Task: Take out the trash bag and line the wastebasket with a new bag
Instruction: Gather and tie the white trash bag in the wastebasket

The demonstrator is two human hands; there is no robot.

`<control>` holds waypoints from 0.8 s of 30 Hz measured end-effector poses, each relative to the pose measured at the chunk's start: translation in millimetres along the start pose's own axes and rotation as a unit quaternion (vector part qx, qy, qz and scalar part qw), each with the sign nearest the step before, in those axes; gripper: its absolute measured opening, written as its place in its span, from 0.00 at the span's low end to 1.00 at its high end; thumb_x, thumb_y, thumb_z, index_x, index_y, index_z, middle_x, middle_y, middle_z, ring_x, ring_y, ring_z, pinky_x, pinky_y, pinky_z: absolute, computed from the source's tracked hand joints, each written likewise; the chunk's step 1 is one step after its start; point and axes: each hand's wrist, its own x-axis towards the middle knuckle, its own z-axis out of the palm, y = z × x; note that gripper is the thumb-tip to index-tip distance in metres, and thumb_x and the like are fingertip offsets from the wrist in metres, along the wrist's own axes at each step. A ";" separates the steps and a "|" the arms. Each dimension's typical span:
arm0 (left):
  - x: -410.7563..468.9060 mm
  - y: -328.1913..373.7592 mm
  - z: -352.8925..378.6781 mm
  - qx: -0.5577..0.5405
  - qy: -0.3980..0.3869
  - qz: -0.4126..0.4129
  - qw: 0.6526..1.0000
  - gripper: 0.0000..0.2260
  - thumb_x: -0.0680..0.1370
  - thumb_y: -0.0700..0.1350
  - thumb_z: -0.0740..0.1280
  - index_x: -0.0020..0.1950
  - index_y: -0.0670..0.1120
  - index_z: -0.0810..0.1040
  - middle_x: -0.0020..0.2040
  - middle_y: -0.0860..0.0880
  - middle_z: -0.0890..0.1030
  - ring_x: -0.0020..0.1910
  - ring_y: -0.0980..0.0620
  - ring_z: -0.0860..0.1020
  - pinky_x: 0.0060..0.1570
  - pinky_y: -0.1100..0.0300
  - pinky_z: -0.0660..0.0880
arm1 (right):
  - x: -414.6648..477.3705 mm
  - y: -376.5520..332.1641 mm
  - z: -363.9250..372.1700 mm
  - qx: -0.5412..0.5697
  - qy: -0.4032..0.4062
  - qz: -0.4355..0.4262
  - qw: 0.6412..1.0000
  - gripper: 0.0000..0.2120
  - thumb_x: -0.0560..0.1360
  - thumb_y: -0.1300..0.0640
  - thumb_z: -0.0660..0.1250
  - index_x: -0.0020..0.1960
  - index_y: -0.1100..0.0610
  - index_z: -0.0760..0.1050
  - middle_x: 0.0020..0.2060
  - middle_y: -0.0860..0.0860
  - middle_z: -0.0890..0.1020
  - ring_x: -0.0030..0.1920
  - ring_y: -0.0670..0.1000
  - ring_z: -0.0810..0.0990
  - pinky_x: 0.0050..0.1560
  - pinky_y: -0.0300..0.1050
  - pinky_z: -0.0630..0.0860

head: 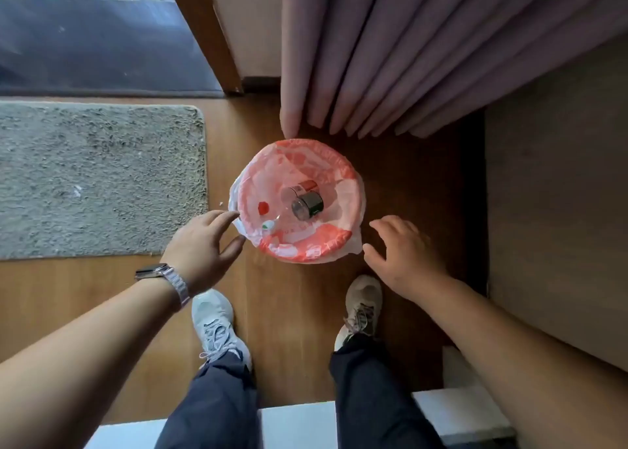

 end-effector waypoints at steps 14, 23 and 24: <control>48.9 -89.9 124.4 -0.003 -0.006 0.003 1.000 0.28 0.72 0.50 0.75 0.68 0.42 0.71 0.65 0.41 0.75 0.63 0.40 0.74 0.63 0.48 0.71 | 88.4 59.1 143.8 -0.013 -0.029 0.033 0.999 0.36 0.67 0.34 0.66 0.67 0.50 0.59 0.65 0.53 0.72 0.65 0.57 0.70 0.60 0.56 0.70; 72.7 -99.6 143.6 -0.029 0.066 0.071 0.995 0.16 0.70 0.48 0.77 0.56 0.47 0.81 0.62 0.44 0.77 0.53 0.43 0.80 0.49 0.51 0.77 | 101.5 78.2 179.3 0.185 -0.017 0.063 0.981 0.08 0.70 0.41 0.70 0.47 0.35 0.73 0.37 0.35 0.74 0.37 0.34 0.72 0.31 0.33 0.66; 72.5 -99.3 144.8 -0.016 0.085 0.078 0.993 0.11 0.71 0.46 0.76 0.50 0.45 0.83 0.59 0.44 0.79 0.49 0.42 0.81 0.46 0.53 0.76 | 99.9 79.2 183.1 0.181 -0.008 0.066 0.981 0.05 0.73 0.43 0.69 0.46 0.41 0.75 0.34 0.37 0.75 0.34 0.36 0.73 0.29 0.34 0.64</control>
